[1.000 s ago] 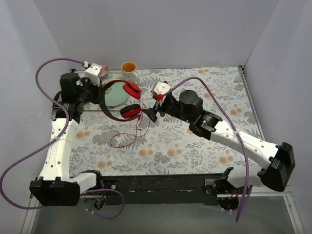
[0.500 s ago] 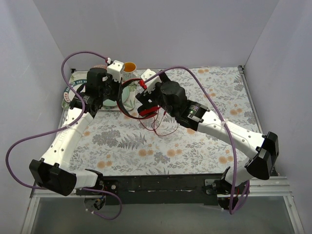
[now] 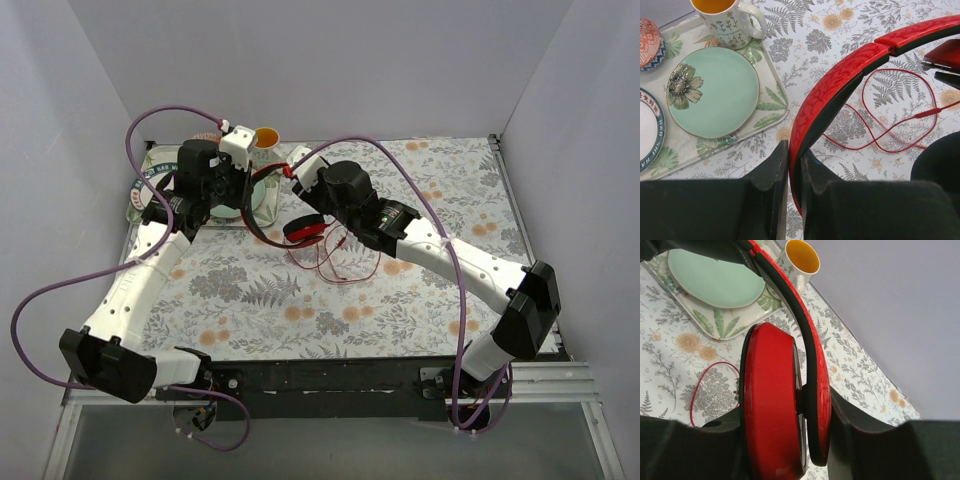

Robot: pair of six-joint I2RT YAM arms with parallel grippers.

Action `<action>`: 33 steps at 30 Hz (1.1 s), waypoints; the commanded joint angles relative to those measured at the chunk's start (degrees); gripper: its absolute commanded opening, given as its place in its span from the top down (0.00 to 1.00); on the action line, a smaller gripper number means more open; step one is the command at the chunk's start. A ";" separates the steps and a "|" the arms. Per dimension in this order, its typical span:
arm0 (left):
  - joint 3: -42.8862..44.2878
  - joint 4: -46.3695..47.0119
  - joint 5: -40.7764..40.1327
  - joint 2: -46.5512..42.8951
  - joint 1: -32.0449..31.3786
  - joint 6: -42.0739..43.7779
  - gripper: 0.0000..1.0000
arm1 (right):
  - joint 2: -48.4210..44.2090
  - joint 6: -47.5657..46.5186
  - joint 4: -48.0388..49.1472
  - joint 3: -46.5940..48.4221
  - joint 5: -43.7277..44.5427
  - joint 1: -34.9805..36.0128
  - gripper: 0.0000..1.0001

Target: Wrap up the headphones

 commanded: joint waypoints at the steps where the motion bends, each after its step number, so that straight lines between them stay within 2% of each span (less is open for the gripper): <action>1: -0.58 2.44 3.76 -3.54 -0.29 -0.95 1.00 | -0.59 -1.69 1.95 1.59 -1.41 -0.17 0.96; 2: -1.89 3.23 2.72 -3.27 -0.29 -0.86 0.89 | -0.94 -1.78 2.12 1.50 -1.41 -0.17 0.99; 6: -6.02 6.22 -1.42 -2.22 -0.29 -0.07 0.53 | -1.47 -2.22 2.56 1.94 -1.24 -0.17 0.99; 8: -6.99 7.10 -2.04 -1.78 -0.37 -0.07 0.48 | -1.47 -2.22 2.56 2.55 -0.89 -0.17 0.99; 15: -7.79 7.72 -4.41 -0.99 -0.46 -0.07 0.61 | -1.30 -1.96 2.13 3.87 0.52 -1.04 0.99; 16: -7.88 7.46 -4.33 -1.25 -0.37 -0.15 0.79 | -1.38 -1.69 1.69 3.96 0.26 -1.39 0.99; 17: -7.79 7.37 -4.24 -1.34 -0.37 -0.24 0.90 | -1.29 -1.08 1.42 4.23 -0.35 -1.75 0.99; 18: -7.79 7.20 -3.98 -1.51 -0.37 -0.94 1.00 | -1.29 -0.81 1.25 4.40 -1.49 -2.53 0.99; 19: -7.18 6.67 -2.93 -1.51 -0.46 -1.38 1.00 | -1.21 -0.64 0.64 4.49 -5.59 -2.89 0.99; 22: -4.55 5.44 -0.99 -0.73 -0.46 -4.36 1.00 | -1.64 -1.51 -0.51 3.71 -11.68 -3.16 0.44; 23: -3.75 5.09 -0.90 0.67 -0.37 -5.24 1.00 | -2.78 -1.60 -0.25 3.35 -12.48 -3.16 0.13; 24: -2.62 4.82 -0.81 1.29 -0.37 -6.64 1.00 | -3.66 -1.69 -0.07 2.83 -13.19 -3.16 0.04; 25: -0.43 4.04 -0.37 2.26 -0.29 -7.09 1.00 | -4.71 -1.86 0.19 1.60 -14.58 -3.16 0.01; 30: 7.32 2.36 -0.28 8.49 0.94 -8.50 1.00 | -15.78 -0.99 5.18 -2.88 -23.70 -3.16 0.01; 33: 13.90 0.61 2.61 11.57 2.70 -10.08 1.00 | -21.85 0.15 10.09 -8.59 -25.68 -3.16 0.01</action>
